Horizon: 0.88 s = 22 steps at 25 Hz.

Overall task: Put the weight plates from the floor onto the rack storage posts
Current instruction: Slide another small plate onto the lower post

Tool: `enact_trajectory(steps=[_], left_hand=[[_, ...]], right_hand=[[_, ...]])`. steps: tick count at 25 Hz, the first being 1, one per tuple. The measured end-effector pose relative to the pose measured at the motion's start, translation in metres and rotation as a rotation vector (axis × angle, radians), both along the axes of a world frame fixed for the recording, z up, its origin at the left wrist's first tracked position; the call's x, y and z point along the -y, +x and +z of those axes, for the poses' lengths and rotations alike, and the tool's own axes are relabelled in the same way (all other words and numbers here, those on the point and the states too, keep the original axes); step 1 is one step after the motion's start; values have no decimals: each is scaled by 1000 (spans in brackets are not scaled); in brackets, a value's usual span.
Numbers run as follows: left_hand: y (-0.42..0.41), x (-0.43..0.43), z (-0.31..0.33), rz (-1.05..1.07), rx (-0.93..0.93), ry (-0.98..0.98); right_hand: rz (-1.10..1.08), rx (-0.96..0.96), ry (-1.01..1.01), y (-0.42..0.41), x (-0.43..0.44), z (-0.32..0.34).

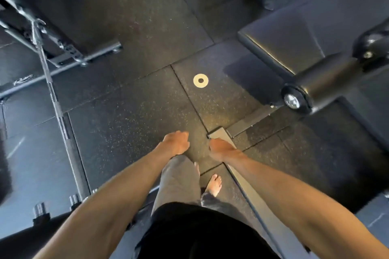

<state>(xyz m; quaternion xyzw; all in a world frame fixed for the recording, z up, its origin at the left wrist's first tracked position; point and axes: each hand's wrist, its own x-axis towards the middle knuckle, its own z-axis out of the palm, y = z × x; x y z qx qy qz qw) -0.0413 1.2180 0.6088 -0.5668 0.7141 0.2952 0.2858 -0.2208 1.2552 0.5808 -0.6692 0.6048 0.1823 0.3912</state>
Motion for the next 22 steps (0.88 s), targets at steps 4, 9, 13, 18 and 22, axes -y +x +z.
enact_trajectory(steps=[4, 9, 13, 18, 22], left_hand=[[-15, 97, -19, 35, 4, 13], [-12, 231, -41, 135, -24, 54], [-12, 325, -51, 163, -68, 66], [-22, 423, -99, 223, -112, 79], [-39, 488, -180, 397, -197, 101]], right_hand=[[1, -18, 14, -11, 99, -21], [-22, -109, 38, -12, 227, -29], [-40, -100, 5, -9, 330, -36], [-14, -81, 14, -11, 448, -75], [10, -45, 54, -23, 521, -158]])
